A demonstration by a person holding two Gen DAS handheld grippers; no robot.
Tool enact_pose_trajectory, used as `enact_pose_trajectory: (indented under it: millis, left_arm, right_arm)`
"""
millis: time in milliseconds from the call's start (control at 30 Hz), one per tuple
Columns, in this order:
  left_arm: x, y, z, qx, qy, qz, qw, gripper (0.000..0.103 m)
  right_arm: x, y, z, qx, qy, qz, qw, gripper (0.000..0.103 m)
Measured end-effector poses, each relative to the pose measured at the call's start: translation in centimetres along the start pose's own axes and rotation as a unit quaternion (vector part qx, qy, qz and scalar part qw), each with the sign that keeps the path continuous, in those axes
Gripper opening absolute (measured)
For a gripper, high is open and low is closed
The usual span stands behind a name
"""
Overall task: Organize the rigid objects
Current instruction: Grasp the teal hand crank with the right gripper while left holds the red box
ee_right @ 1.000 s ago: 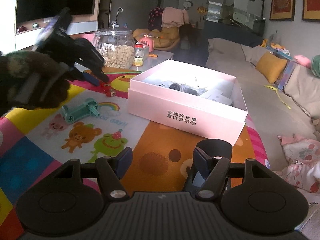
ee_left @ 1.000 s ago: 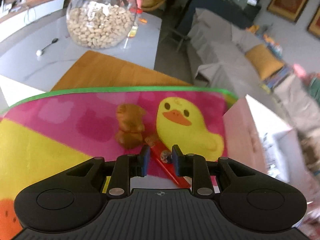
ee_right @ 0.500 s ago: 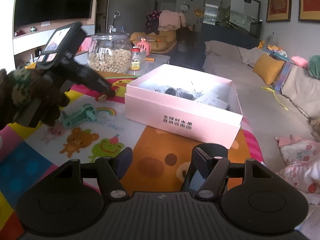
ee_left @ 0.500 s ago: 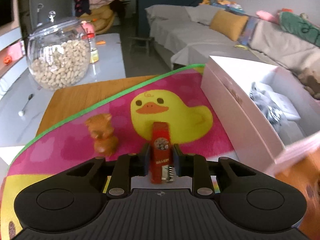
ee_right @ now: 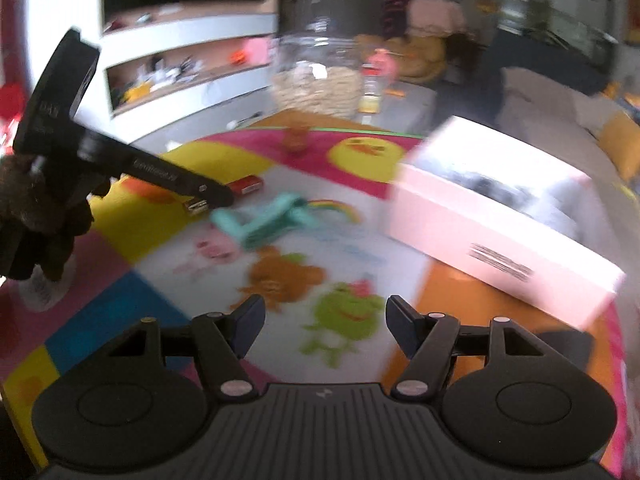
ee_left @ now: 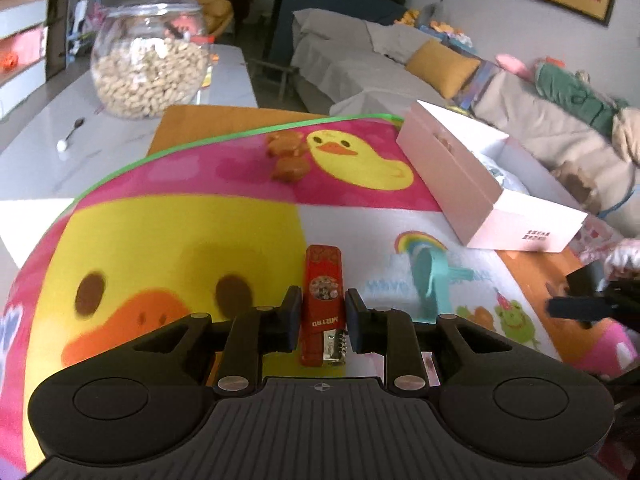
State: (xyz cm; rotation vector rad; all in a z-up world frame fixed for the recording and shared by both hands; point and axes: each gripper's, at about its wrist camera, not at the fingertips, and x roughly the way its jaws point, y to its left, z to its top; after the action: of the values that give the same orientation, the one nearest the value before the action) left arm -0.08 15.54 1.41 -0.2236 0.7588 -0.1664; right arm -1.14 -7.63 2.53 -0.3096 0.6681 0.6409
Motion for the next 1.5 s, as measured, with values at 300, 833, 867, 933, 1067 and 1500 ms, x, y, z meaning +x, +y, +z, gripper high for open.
enact_pose_trajectory:
  millis: [300,833,867,933,1067,1500]
  left_arm:
    - [-0.5,1.3,-0.6,-0.037,-0.009,-0.029,0.9988,0.028]
    - [-0.5,-0.2,-0.6,0.003,-0.007,-0.009,0.9999,0.031]
    - [-0.4,-0.7,-0.6,0.017,-0.004,-0.002,0.9998,0.031]
    - [-0.2,-1.5,-0.6,0.039,-0.003,0.011,0.9992,0.030]
    - [0.4,-3.8,-1.0,0.086,-0.006,0.026,0.9959,0.028]
    - [0.2,-5.6,-2.5,0.116,-0.013,0.019,0.9930,0.027]
  right_arm:
    - [4.9,3.7,4.9,-0.104,-0.013,0.038,0.994,0.070]
    - [4.0,0.9,4.5,-0.022,-0.002,0.027,0.999,0.013]
    - [3.4,0.7,4.2,-0.014,0.002,0.018,1.000,0.013]
    - [1.8,0.0,3.1,-0.004,-0.006,-0.009,1.000,0.013]
    - [-0.2,-1.7,1.1,0.020,-0.003,-0.013,1.000,0.013]
    - [5.5,-1.8,5.2,0.108,0.008,0.009,0.994,0.034]
